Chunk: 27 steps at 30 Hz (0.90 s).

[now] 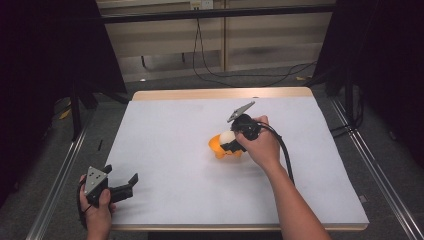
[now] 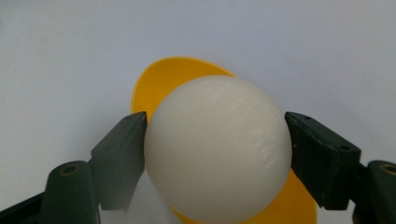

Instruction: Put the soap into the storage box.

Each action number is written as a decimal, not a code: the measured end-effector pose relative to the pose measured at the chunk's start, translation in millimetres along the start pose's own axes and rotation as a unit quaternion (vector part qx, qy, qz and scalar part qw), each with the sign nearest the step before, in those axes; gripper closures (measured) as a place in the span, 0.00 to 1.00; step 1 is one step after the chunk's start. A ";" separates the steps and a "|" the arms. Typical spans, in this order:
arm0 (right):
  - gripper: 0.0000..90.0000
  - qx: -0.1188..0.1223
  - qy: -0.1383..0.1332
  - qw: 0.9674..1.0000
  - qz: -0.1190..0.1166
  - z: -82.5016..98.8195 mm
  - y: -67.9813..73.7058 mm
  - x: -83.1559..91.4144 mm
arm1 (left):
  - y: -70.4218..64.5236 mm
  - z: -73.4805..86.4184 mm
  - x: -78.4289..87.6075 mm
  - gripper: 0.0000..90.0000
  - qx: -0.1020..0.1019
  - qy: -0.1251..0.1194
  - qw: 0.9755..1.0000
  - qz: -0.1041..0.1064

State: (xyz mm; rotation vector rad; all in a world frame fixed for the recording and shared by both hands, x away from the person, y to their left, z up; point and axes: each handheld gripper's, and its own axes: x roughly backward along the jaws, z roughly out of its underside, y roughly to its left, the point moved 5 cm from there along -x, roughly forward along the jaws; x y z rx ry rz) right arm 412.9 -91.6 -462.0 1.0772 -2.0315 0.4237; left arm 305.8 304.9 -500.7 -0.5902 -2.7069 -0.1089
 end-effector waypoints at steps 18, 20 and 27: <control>0.34 0.001 -0.030 1.000 0.000 -3.8 -1.0 9.6 | -0.3 0.0 0.0 0.00 0.000 -0.001 1.000 0.000; 0.32 -0.005 -0.034 0.999 -0.005 -1.6 -0.8 11.1 | -0.3 0.0 0.1 0.00 0.000 -0.001 1.000 0.000; 0.28 -0.009 -0.045 0.999 -0.005 3.9 -1.8 20.3 | -0.1 -0.1 -0.1 0.00 -0.002 -0.001 1.000 -0.001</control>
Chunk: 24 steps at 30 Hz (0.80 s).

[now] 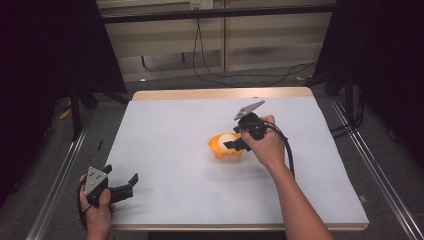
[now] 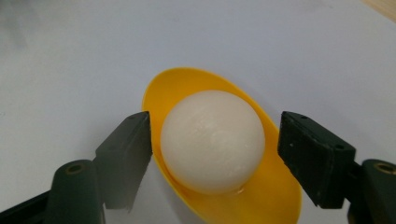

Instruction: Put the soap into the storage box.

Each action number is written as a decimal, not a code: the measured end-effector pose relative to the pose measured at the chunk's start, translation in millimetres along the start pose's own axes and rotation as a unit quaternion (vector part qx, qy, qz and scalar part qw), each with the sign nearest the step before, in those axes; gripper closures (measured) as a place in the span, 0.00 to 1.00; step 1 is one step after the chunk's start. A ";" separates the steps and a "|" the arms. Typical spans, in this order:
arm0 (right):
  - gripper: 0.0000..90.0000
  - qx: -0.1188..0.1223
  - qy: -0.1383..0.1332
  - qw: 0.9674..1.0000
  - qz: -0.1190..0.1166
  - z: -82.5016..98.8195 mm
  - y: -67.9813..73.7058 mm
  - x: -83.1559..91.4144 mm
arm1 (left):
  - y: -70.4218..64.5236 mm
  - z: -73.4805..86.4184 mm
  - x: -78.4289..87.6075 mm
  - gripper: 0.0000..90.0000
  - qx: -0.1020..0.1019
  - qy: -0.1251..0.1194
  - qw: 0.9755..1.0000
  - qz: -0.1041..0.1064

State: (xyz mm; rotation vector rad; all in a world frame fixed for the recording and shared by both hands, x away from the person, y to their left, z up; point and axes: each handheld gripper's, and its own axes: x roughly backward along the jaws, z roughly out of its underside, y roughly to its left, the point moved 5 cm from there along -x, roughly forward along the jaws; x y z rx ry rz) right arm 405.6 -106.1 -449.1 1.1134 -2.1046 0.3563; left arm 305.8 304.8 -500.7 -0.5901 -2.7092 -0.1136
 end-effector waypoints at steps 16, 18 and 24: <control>0.11 -0.020 -0.014 1.000 0.015 30.5 -10.2 21.7 | -0.3 0.1 0.0 0.00 -0.001 0.003 1.000 -0.002; 0.06 -0.019 -0.014 1.000 0.016 37.2 -11.9 24.5 | -0.3 0.1 -0.2 0.00 -0.001 0.001 1.000 -0.002; 0.01 -0.023 -0.013 0.999 0.022 48.2 -13.8 30.9 | -0.4 0.1 -0.4 0.00 0.000 0.001 1.000 0.000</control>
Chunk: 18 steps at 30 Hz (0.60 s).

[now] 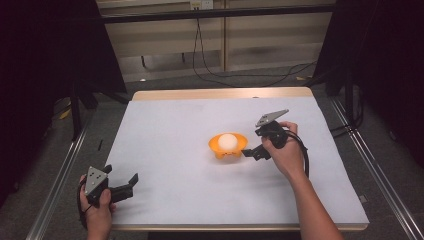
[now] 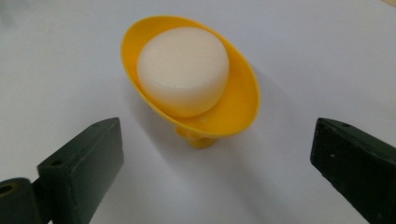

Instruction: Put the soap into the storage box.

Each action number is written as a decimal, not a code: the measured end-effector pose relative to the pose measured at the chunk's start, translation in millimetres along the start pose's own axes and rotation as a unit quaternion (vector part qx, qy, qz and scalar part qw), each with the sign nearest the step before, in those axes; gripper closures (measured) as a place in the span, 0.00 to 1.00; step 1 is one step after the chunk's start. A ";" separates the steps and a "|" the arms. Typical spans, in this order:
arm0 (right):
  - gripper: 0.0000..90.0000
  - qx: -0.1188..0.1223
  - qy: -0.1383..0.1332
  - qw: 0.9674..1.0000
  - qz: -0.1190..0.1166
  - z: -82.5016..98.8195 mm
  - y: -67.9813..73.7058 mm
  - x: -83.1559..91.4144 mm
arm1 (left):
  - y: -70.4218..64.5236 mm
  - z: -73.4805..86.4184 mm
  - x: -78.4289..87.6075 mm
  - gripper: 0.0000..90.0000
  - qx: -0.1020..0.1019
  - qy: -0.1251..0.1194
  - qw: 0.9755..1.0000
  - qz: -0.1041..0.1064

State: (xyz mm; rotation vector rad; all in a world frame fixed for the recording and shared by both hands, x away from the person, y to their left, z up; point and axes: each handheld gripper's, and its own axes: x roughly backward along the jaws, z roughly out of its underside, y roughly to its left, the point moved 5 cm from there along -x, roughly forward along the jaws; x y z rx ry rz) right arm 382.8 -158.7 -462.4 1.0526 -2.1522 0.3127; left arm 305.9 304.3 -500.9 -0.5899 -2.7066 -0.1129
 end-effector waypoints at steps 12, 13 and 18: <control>0.00 -0.009 -0.007 1.000 0.019 20.9 -7.0 13.5 | 0.0 0.0 0.0 0.00 0.000 -0.001 1.000 0.000; 0.00 -0.012 -0.010 1.000 0.017 24.2 -7.2 15.1 | 0.0 0.0 0.0 0.00 0.000 -0.001 1.000 -0.001; 0.00 -0.014 -0.008 1.000 0.023 30.7 -7.9 18.6 | 0.0 0.0 0.0 0.00 0.000 0.000 1.000 -0.001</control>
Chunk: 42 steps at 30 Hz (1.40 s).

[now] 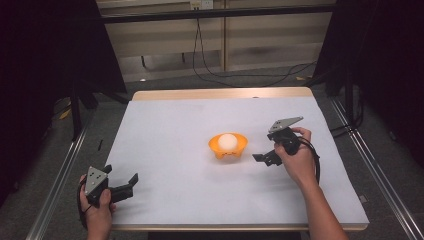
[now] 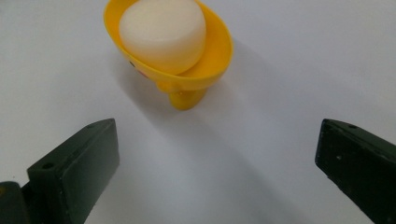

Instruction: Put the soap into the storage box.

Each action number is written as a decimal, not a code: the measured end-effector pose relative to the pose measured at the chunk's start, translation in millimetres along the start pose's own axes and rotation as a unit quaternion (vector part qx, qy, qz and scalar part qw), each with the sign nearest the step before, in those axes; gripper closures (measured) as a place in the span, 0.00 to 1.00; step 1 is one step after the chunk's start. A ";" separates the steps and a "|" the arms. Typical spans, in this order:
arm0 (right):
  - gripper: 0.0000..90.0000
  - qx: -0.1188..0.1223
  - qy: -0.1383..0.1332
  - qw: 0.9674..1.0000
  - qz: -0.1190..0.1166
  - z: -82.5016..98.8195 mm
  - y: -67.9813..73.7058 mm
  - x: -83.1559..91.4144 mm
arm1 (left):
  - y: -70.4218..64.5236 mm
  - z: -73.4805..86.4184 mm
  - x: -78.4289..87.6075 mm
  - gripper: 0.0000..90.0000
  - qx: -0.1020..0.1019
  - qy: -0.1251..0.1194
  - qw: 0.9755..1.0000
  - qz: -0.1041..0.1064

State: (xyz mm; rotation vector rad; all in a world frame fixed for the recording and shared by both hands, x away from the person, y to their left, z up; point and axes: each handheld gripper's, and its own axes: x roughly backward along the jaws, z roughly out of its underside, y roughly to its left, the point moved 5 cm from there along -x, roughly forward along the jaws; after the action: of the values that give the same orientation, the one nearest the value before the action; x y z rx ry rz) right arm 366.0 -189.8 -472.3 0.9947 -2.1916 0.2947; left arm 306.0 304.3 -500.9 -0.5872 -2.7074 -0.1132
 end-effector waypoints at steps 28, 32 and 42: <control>0.00 -0.021 -0.005 1.000 0.021 47.8 -7.4 27.3 | -0.1 0.1 0.0 0.00 -0.001 0.001 1.000 -0.005; 0.00 -0.025 -0.005 0.999 0.026 54.5 -8.6 32.1 | 0.0 0.2 0.1 0.00 -0.003 0.003 1.000 -0.005; 0.00 -0.035 -0.014 0.999 0.030 66.8 -11.4 40.8 | 0.0 0.0 -0.1 0.00 -0.002 0.001 1.000 -0.004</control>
State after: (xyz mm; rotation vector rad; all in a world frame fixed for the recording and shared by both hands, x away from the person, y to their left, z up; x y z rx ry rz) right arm 321.8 -251.7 -494.0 0.9015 -2.2443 0.2306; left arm 306.0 304.3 -501.0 -0.5764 -2.7086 -0.1205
